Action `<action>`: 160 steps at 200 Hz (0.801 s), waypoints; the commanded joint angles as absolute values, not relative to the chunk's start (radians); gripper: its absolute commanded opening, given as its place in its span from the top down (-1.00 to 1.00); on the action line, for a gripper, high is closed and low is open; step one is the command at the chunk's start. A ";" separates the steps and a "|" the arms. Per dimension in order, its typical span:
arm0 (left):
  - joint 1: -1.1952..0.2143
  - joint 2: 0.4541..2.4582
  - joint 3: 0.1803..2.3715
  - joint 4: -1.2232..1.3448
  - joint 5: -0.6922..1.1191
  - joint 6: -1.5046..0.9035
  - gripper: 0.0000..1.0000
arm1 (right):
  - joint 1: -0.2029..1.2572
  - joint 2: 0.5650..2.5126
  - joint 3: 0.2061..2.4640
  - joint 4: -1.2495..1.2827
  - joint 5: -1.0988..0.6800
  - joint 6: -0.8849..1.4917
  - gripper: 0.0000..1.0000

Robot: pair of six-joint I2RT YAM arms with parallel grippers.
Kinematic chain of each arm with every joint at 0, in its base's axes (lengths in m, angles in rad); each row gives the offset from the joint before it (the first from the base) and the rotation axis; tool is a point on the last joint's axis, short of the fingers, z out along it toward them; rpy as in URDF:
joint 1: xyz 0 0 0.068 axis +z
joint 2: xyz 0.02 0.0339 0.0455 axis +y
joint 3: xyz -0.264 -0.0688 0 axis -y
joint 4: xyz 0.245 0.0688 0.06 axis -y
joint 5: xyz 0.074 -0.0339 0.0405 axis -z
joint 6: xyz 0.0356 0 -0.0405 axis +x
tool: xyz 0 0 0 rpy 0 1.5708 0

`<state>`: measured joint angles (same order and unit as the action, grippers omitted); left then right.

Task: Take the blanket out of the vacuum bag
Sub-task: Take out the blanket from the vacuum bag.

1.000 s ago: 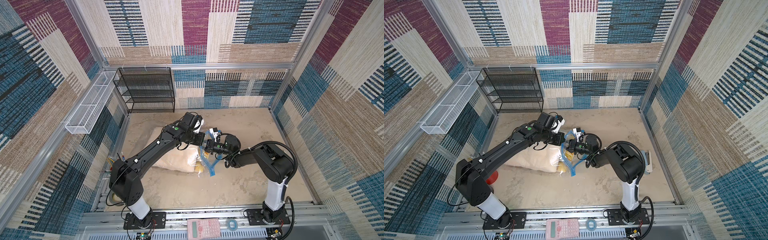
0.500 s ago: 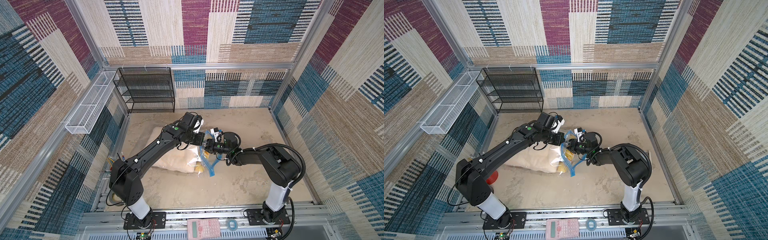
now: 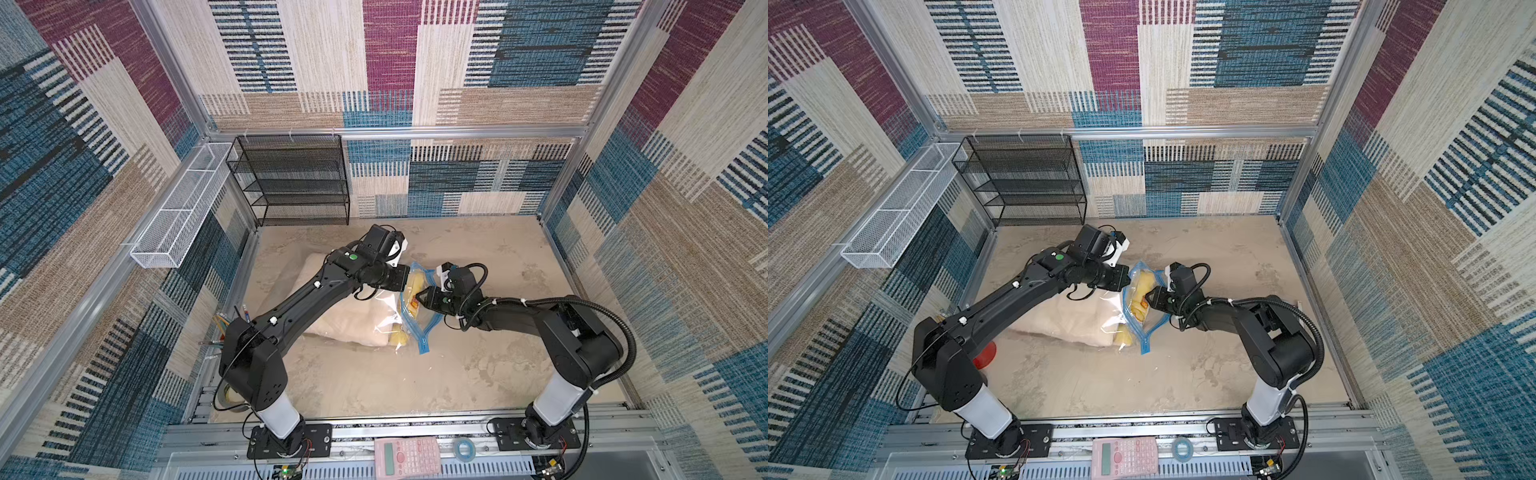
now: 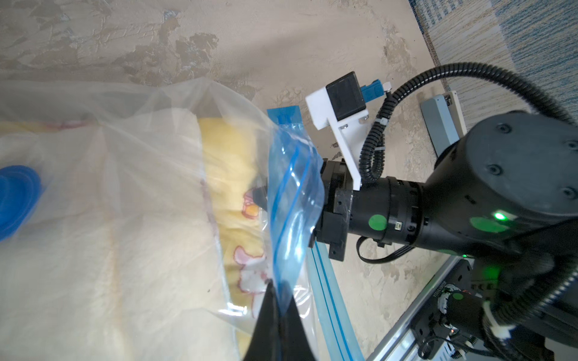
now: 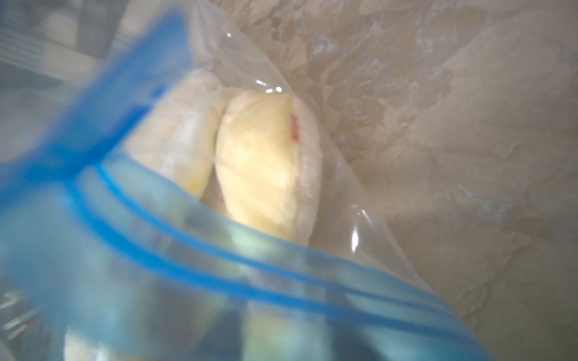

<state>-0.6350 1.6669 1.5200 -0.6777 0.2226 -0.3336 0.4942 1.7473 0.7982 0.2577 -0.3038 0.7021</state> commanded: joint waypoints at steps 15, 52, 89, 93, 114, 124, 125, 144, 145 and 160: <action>-0.634 1.667 1.517 -0.680 0.235 -0.347 1.00 | 0.492 1.825 0.841 0.279 -0.343 0.673 0.11; -0.633 1.667 1.516 -0.680 0.233 -0.345 1.00 | 0.492 1.888 0.863 0.368 -0.452 0.713 0.08; -0.634 1.670 1.517 -0.680 0.239 -0.345 1.00 | 0.493 1.938 0.880 0.462 -0.593 0.765 0.10; -0.634 1.670 1.517 -0.681 0.239 -0.345 1.00 | 0.493 1.940 0.880 0.470 -0.604 0.768 0.10; -0.633 1.669 1.518 -0.681 0.241 -0.344 1.00 | 0.494 1.958 0.897 0.488 -0.659 0.773 0.15; -0.634 1.669 1.517 -0.680 0.241 -0.345 1.00 | 0.494 1.966 0.903 0.486 -0.674 0.775 0.23; -0.634 1.669 1.517 -0.681 0.241 -0.345 1.00 | 0.493 1.965 0.903 0.487 -0.674 0.774 0.24; -0.634 1.665 1.517 -0.681 0.234 -0.344 1.00 | 0.494 1.942 0.895 0.511 -0.685 0.775 0.61; -0.635 1.665 1.517 -0.680 0.234 -0.344 1.00 | 0.494 1.940 0.895 0.512 -0.685 0.775 0.63; -0.634 1.659 1.517 -0.684 0.210 -0.341 1.00 | 0.493 1.899 0.897 0.517 -0.689 0.765 0.90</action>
